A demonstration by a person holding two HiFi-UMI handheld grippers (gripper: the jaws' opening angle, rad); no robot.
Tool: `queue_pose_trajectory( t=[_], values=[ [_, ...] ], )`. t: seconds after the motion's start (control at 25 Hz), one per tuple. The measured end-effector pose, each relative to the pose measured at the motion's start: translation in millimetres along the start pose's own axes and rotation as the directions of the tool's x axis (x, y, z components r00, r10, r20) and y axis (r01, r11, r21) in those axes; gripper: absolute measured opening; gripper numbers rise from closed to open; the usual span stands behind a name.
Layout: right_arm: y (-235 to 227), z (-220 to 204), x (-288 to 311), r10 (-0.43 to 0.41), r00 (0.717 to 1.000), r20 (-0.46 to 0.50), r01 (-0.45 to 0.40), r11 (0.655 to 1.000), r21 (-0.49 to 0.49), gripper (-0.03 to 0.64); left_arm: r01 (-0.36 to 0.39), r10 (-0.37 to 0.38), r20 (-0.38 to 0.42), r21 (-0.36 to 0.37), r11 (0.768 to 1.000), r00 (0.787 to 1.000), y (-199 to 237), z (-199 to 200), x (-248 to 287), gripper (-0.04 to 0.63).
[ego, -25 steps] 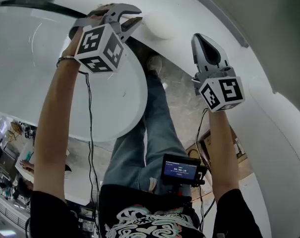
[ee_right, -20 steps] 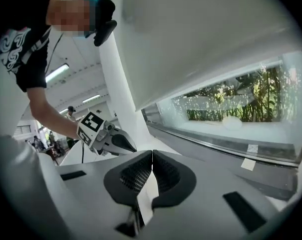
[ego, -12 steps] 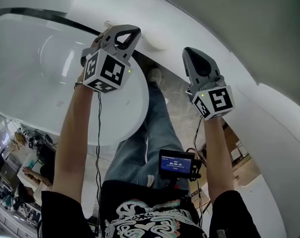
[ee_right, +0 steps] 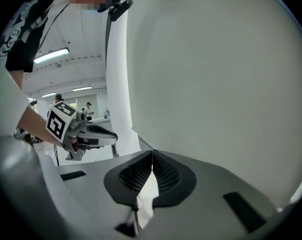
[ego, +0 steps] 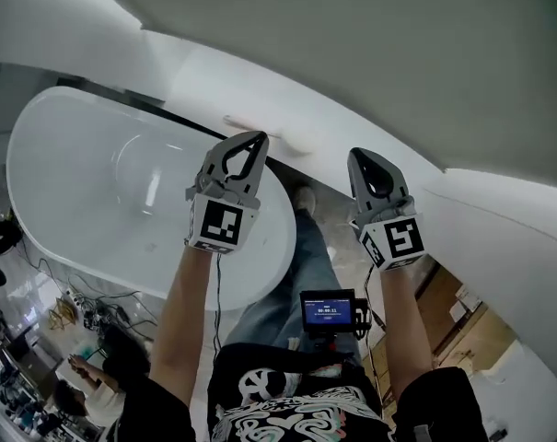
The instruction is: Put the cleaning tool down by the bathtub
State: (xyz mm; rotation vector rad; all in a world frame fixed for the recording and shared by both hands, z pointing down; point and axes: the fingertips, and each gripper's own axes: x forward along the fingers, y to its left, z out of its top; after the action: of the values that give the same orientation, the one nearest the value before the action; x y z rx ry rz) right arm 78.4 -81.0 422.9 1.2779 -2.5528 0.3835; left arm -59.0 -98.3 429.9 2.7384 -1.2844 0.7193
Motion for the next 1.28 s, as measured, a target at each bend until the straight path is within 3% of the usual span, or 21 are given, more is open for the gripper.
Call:
queue_pose_trajectory(
  t=[0.28,0.36,0.52,0.72,1.0,1.12,1.28],
  values=[
    [15.0,62.2,-45.5,-0.057,0.997,0.052,0.058,0.998,-0.016,0.028,-0.092,0.093,0.094,-0.017,0.996,0.991,20.0,63.6,-65.0,0.017],
    [21.8,79.2,-56.0,-0.071,0.995,0.065,0.071,0.997,-0.004,0.028,-0.110,0.116,0.102,-0.059,0.992,0.988,26.6,74.3,-86.1,0.017],
    [42.5,112.3,-76.9,-0.044,0.994,0.095,0.046,0.999,-0.015,0.028,-0.181,0.228,0.186,-0.241,0.954,0.956,45.5,94.0,-129.9,0.017],
    [58.5,143.5,-92.5,-0.046,0.994,0.103,0.049,0.998,-0.029,0.028,-0.226,0.278,0.181,-0.262,0.938,0.943,47.8,114.0,-168.8,0.017],
    [61.8,177.9,-113.0,-0.081,0.982,0.170,0.084,0.996,-0.007,0.028,-0.264,0.356,0.242,-0.343,0.902,0.903,50.2,149.3,-203.9,0.017],
    [72.7,196.8,-119.7,-0.075,0.978,0.194,0.082,0.996,-0.028,0.028,-0.262,0.360,0.270,-0.338,0.904,0.893,53.0,169.0,-219.0,0.017],
    [78.1,223.1,-126.5,-0.080,0.966,0.245,0.092,0.995,-0.038,0.028,-0.273,0.350,0.307,-0.266,0.924,0.885,52.6,191.6,-232.3,0.017]
  ],
)
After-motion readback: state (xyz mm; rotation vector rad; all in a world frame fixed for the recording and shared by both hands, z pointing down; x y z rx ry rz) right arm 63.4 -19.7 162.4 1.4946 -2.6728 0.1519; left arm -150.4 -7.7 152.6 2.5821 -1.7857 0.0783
